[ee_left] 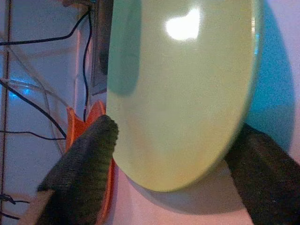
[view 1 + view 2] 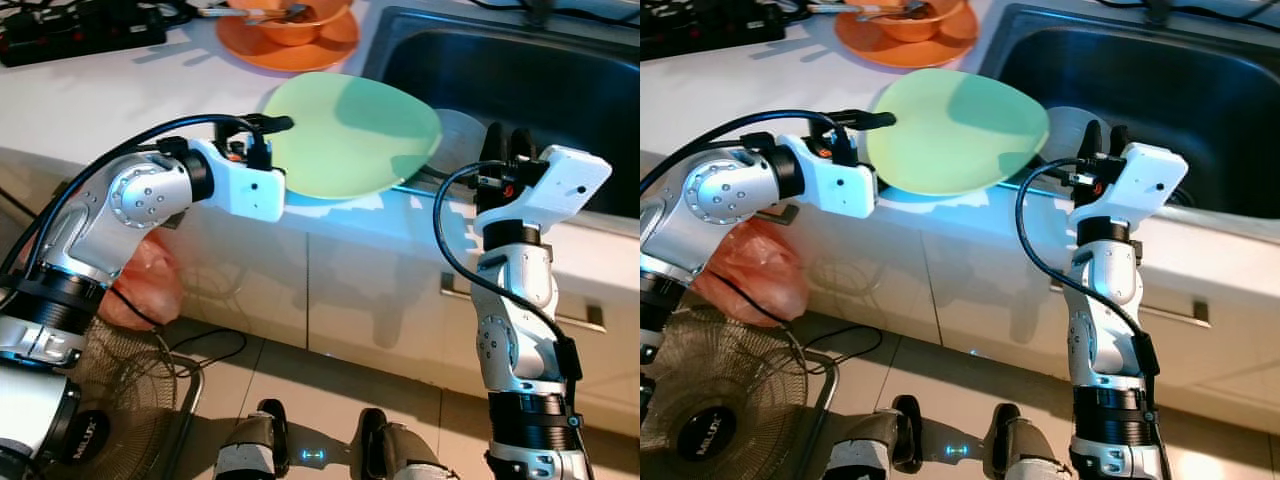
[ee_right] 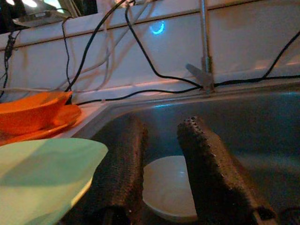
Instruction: Kitchen organization
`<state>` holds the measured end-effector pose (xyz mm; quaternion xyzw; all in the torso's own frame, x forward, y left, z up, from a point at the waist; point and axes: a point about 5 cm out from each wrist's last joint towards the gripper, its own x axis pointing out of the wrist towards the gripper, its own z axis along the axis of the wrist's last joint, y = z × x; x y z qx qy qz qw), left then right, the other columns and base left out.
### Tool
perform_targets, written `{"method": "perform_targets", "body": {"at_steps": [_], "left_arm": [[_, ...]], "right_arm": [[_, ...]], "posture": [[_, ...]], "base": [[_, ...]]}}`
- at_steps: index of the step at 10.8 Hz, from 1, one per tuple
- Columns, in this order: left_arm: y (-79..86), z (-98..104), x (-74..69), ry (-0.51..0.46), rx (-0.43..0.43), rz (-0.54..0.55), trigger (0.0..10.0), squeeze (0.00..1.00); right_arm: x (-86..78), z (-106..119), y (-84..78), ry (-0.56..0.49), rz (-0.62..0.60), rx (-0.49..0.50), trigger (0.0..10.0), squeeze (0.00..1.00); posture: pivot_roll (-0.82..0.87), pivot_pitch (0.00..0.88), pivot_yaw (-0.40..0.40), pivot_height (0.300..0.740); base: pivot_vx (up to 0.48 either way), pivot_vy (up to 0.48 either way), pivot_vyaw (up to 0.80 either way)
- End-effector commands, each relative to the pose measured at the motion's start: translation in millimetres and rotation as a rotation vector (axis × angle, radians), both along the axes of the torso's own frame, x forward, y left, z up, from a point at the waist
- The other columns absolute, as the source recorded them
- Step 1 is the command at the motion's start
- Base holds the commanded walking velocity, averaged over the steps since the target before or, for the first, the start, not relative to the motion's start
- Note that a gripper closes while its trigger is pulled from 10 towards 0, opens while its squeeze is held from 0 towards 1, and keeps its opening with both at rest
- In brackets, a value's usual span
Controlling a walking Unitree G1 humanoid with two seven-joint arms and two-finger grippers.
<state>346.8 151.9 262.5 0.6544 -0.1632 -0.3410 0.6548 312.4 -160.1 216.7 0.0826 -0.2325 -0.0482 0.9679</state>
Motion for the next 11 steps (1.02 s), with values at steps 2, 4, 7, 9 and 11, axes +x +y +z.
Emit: {"method": "perform_targets", "body": {"at_steps": [2, 4, 7, 9, 11], "left_arm": [[2.3, -36.2, -3.2, 0.133, 0.073, 0.008, 0.0, 0.00], [4.1, -37.7, -4.1, 0.141, 0.070, 0.013, 0.0, 0.00], [4.0, -40.4, -6.0, 0.159, 0.057, 0.009, 0.0, 0.00], [3.1, -39.8, -6.5, 0.162, 0.049, 0.003, 0.0, 0.00], [3.4, -39.1, -6.6, 0.165, 0.022, 0.007, 0.0, 0.00]], "right_arm": [[-2.7, -0.5, -2.0, 0.000, -0.004, 0.003, 10.0, 0.00], [-2.5, -1.5, -1.6, 0.004, 0.000, 0.004, 10.0, 0.00], [-2.3, -2.6, -0.4, 0.010, 0.006, 0.005, 10.0, 0.00], [-2.2, -2.6, -0.6, 0.010, 0.006, 0.005, 10.0, 0.00], [-2.0, -2.8, -0.5, 0.011, 0.008, 0.004, 10.0, 0.00]], "posture": [[0.09, 0.285, 0.003, 0.740], [0.10, 0.285, 0.001, 0.740], [0.10, 0.286, 0.000, 0.740], [0.10, 0.286, -0.001, 0.740], [0.10, 0.286, -0.003, 0.740]], "base": [[0.000, 0.000, 0.00], [0.000, 0.000, 0.00], [0.000, 0.000, 0.00], [0.000, 0.000, 0.00], [0.000, 0.000, 0.00]]}}
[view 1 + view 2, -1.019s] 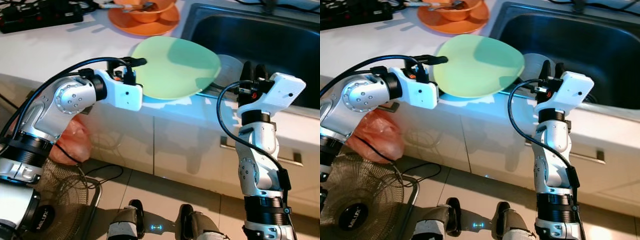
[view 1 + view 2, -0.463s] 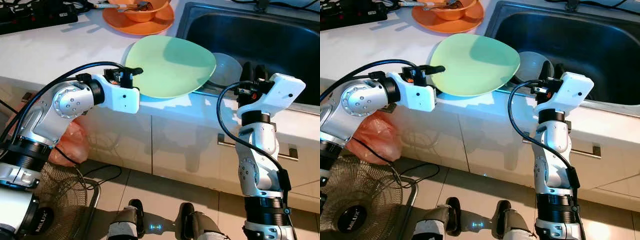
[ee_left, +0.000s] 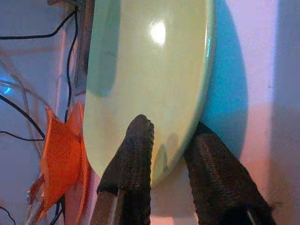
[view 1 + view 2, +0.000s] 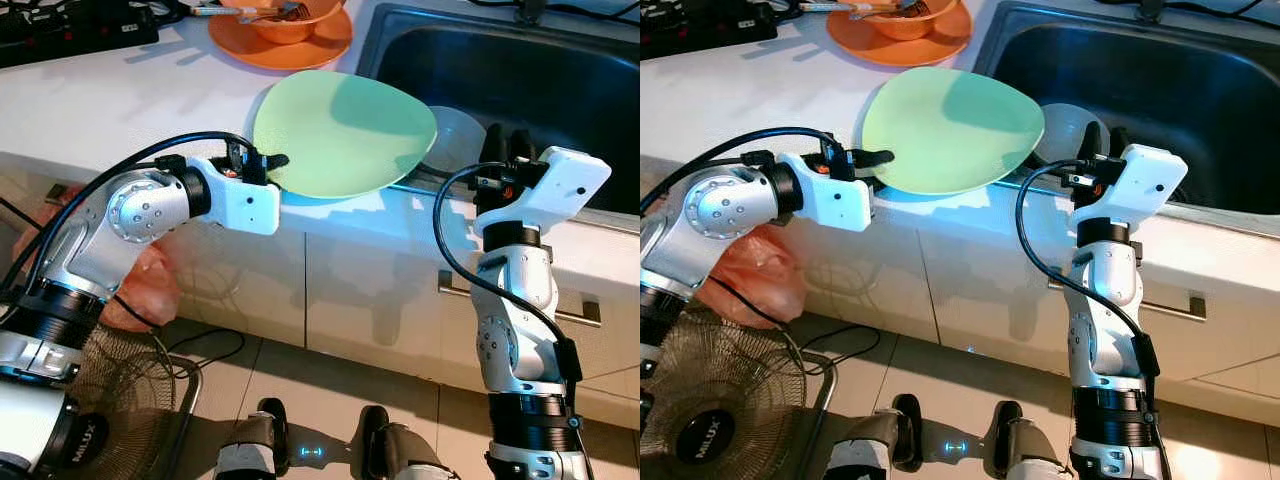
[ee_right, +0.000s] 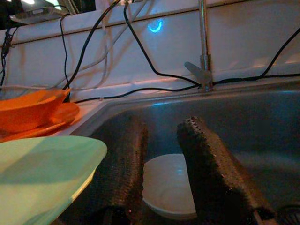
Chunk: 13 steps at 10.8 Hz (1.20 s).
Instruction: Kitchen organization
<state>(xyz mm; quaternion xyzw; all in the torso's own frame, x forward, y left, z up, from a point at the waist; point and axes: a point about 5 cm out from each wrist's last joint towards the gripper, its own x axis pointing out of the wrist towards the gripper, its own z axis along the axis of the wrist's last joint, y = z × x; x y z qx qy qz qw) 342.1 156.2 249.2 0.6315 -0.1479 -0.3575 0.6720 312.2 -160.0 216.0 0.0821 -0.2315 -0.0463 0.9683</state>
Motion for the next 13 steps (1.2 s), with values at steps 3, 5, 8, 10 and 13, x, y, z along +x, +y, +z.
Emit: {"method": "perform_targets", "body": {"at_steps": [3, 5, 8, 10, 13], "left_arm": [[2.7, -13.5, 0.6, 0.083, 0.048, 0.004, 0.0, 0.00], [2.9, -1.8, 4.4, 0.029, 0.039, 0.019, 0.0, 0.00], [-1.5, 11.0, 6.1, -0.060, -0.010, 0.019, 0.0, 0.00], [-16.8, 26.6, -0.6, -0.137, -0.133, -0.058, 0.0, 0.00], [-52.2, 52.5, -29.5, -0.268, -0.431, -0.272, 10.0, 0.00]], "right_arm": [[-1.8, -2.6, -0.6, 0.011, 0.004, 0.005, 10.0, 0.00], [-1.7, -3.2, -0.1, 0.013, 0.005, 0.006, 10.0, 0.00], [-1.8, -3.7, 0.1, 0.013, 0.006, 0.006, 10.0, 0.00], [-1.5, -4.0, 0.4, 0.014, 0.008, 0.006, 10.0, 0.00], [-0.5, -4.5, 2.5, 0.017, 0.015, 0.007, 10.0, 0.00]], "posture": [[0.10, 0.286, -0.002, 0.740], [0.10, 0.283, -0.001, 0.740], [0.10, 0.277, -0.002, 0.740], [0.10, 0.274, -0.004, 0.740], [0.11, 0.280, -0.006, 0.740]], "base": [[0.000, 0.000, 0.00], [0.000, 0.000, 0.00], [0.000, 0.000, 0.00], [0.000, 0.000, 0.00], [0.000, 0.000, 0.00]]}}
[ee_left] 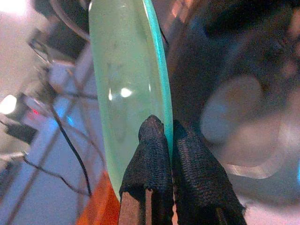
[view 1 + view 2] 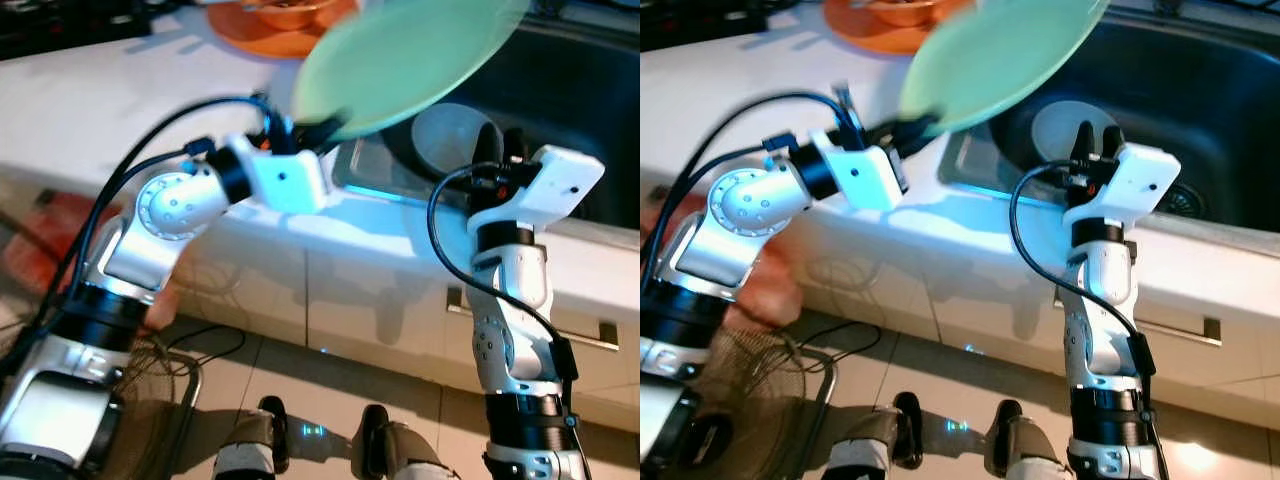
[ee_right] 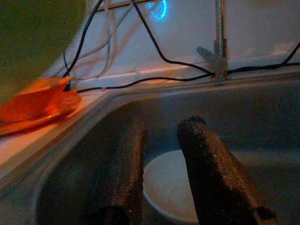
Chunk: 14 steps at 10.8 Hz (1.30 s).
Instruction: Kitchen organization
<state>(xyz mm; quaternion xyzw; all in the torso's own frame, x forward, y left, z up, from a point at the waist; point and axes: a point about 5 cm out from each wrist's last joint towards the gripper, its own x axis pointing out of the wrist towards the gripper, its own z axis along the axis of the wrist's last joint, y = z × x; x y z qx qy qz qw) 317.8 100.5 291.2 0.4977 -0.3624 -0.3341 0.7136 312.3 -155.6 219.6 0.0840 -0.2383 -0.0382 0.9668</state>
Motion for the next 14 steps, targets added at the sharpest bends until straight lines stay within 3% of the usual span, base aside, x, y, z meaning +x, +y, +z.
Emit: {"method": "perform_targets", "body": {"at_steps": [1, 3, 4, 5, 7, 8, 10, 12, 13, 14], "left_arm": [[-1.3, 10.7, -9.0, -0.057, -0.079, -0.034, 10.0, 0.00], [-6.3, 12.7, -10.6, -0.057, -0.151, -0.042, 10.0, 0.00], [-10.5, 17.1, -9.8, 0.032, -0.310, -0.065, 10.0, 0.00], [-11.7, 24.4, -9.0, 0.169, -0.556, -0.107, 10.0, 0.00], [-12.7, 30.8, -5.2, 0.245, -0.671, -0.127, 10.0, 0.00], [-17.6, 37.9, -6.3, 0.334, -0.788, -0.199, 10.0, 0.00], [-25.3, 37.6, -8.9, 0.394, -0.768, -0.229, 10.0, 0.00], [-32.5, 43.0, -12.8, 0.493, -0.857, -0.329, 10.0, 0.00], [-36.7, 45.8, -15.3, 0.566, -0.941, -0.400, 10.0, 0.00], [-34.6, 44.6, -13.7, 0.649, -1.089, -0.472, 10.0, 0.00]], "right_arm": [[-0.4, -8.1, -1.6, 0.033, -0.001, 0.009, 10.0, 0.00], [-0.2, -8.4, -1.2, 0.033, -0.002, 0.010, 10.0, 0.00], [0.0, -8.6, -1.0, 0.033, -0.002, 0.012, 10.0, 0.00], [0.0, -8.8, -1.1, 0.032, -0.003, 0.014, 10.0, 0.00], [0.1, -9.5, -0.6, 0.034, -0.002, 0.015, 10.0, 0.00], [0.1, -9.9, 0.3, 0.033, 0.000, 0.018, 10.0, 0.00], [-0.4, -10.2, 1.2, 0.033, 0.002, 0.020, 10.0, 0.00], [0.3, -10.7, 1.3, 0.033, 0.001, 0.022, 10.0, 0.00], [0.9, -10.9, 3.1, 0.032, 0.006, 0.023, 10.0, 0.00], [0.8, -10.9, 4.0, 0.030, 0.008, 0.024, 10.0, 0.00]], "posture": [[0.11, 0.280, -0.005, 0.740], [0.11, 0.280, -0.004, 0.740], [0.11, 0.278, -0.003, 0.740], [0.11, 0.277, -0.002, 0.740], [0.11, 0.276, -0.001, 0.740], [0.11, 0.273, -0.001, 0.740], [0.11, 0.272, 0.003, 0.740], [0.11, 0.268, 0.005, 0.740], [0.11, 0.266, 0.006, 0.740], [0.11, 0.266, 0.007, 0.740]], "base": [[0.000, 0.000, 0.00], [0.000, 0.000, 0.00], [0.000, 0.000, 0.00], [0.000, 0.000, 0.00], [0.000, 0.000, 0.00], [0.000, 0.000, 0.00], [0.000, 0.000, 0.00], [0.000, 0.000, 0.00], [0.000, 0.000, 0.00], [0.000, 0.000, 0.00]]}}
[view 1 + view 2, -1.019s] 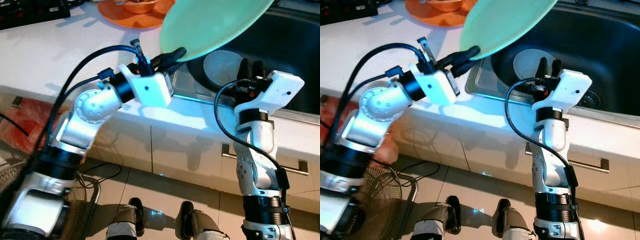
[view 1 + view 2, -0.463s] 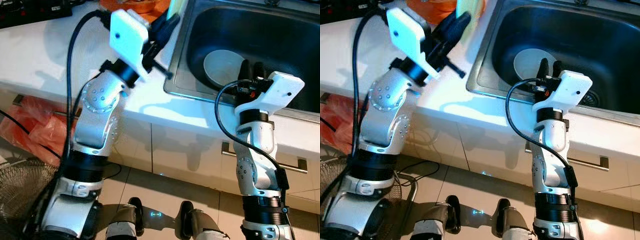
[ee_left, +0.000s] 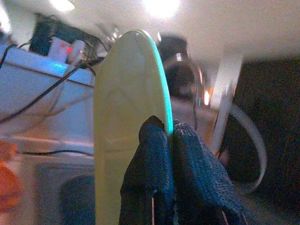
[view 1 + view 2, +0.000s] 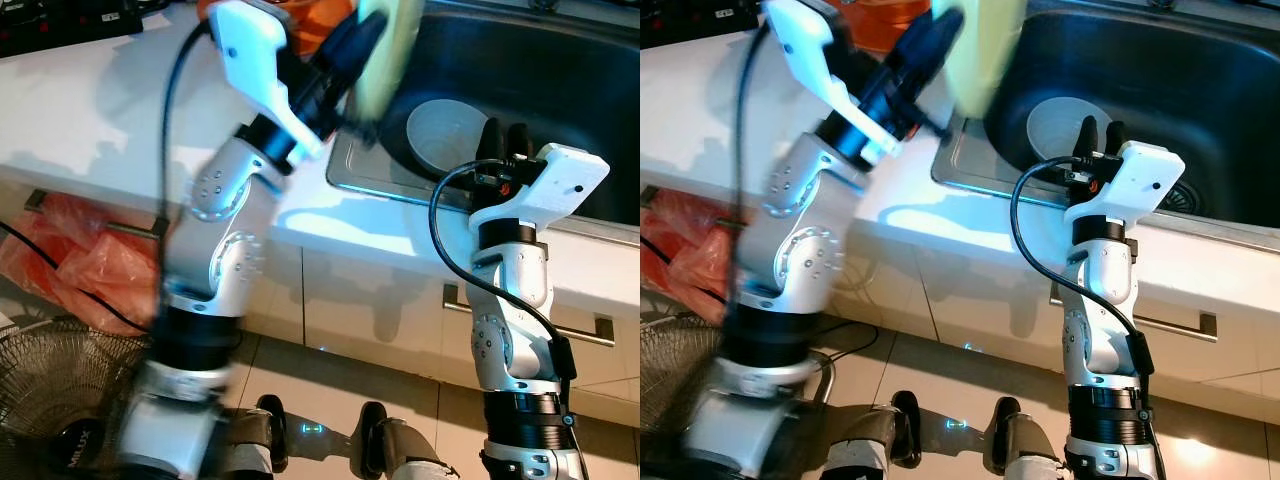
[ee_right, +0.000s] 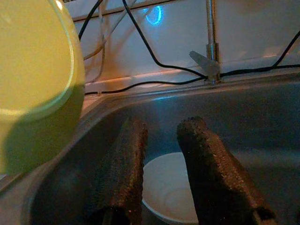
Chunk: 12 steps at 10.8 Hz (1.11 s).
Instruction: Kitchen organization
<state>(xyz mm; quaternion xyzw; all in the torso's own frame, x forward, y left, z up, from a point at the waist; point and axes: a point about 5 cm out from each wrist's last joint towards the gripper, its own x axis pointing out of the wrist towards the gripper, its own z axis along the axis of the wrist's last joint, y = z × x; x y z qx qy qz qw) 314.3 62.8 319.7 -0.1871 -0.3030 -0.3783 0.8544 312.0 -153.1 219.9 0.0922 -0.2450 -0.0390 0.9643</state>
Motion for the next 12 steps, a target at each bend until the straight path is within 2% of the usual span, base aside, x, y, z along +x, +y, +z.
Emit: {"method": "perform_targets", "body": {"at_steps": [1, 2, 3, 4, 5, 7, 8, 10, 11, 12], "left_arm": [[9.4, 22.3, -8.2, -0.060, -0.096, -0.019, 10.0, 0.00], [23.5, 36.5, -2.4, 0.022, -0.290, -0.109, 10.0, 0.00], [26.1, 37.5, -1.3, 0.056, -0.350, -0.134, 10.0, 0.00], [31.1, 35.0, 2.1, 0.142, -0.478, -0.171, 10.0, 0.00], [31.7, 29.5, 5.3, 0.202, -0.530, -0.205, 10.0, 0.00], [29.6, 20.7, 11.6, 0.285, -0.510, -0.234, 10.0, 0.00], [35.6, 16.3, 14.9, 0.311, -0.507, -0.241, 10.0, 0.00], [40.7, 9.9, 22.4, 0.426, -0.592, -0.294, 10.0, 0.00], [42.0, 10.4, 26.4, 0.475, -0.715, -0.353, 10.0, 0.00], [40.1, 11.2, 27.4, 0.480, -0.729, -0.370, 10.0, 0.00]], "right_arm": [[0.8, -11.2, 1.4, 0.044, 0.007, 0.008, 10.0, 0.00], [0.3, -10.6, 0.9, 0.039, 0.002, 0.009, 10.0, 0.00], [0.1, -10.3, 0.7, 0.037, 0.001, 0.010, 10.0, 0.00], [-0.4, -10.4, 1.1, 0.034, 0.002, 0.008, 10.0, 0.00], [-0.3, -10.4, 1.8, 0.033, 0.005, 0.008, 10.0, 0.00], [-0.1, -10.7, 3.8, 0.031, 0.009, 0.011, 10.0, 0.00], [-0.5, -10.3, 3.8, 0.028, 0.008, 0.013, 10.0, 0.00], [-1.2, -9.9, 3.8, 0.018, 0.008, 0.016, 10.0, 0.00], [-1.2, -9.7, 4.7, 0.014, 0.013, 0.013, 10.0, 0.00], [-1.1, -9.9, 5.5, 0.015, 0.017, 0.012, 10.0, 0.00]], "posture": [[0.11, 0.264, 0.008, 0.740], [0.10, 0.264, 0.010, 0.740], [0.10, 0.264, 0.010, 0.740], [0.10, 0.263, 0.011, 0.740], [0.10, 0.261, 0.013, 0.740], [0.10, 0.255, 0.017, 0.740], [0.10, 0.252, 0.020, 0.740], [0.10, 0.247, 0.024, 0.740], [0.10, 0.250, 0.022, 0.740], [0.10, 0.252, 0.022, 0.740]], "base": [[0.000, 0.000, 0.00], [0.000, 0.000, 0.00], [0.000, 0.000, 0.00], [0.000, 0.000, 0.00], [0.000, 0.000, 0.00], [0.000, 0.000, 0.00], [0.000, 0.000, 0.00], [0.000, 0.000, 0.00], [0.000, 0.000, 0.00], [0.000, 0.000, 0.00]]}}
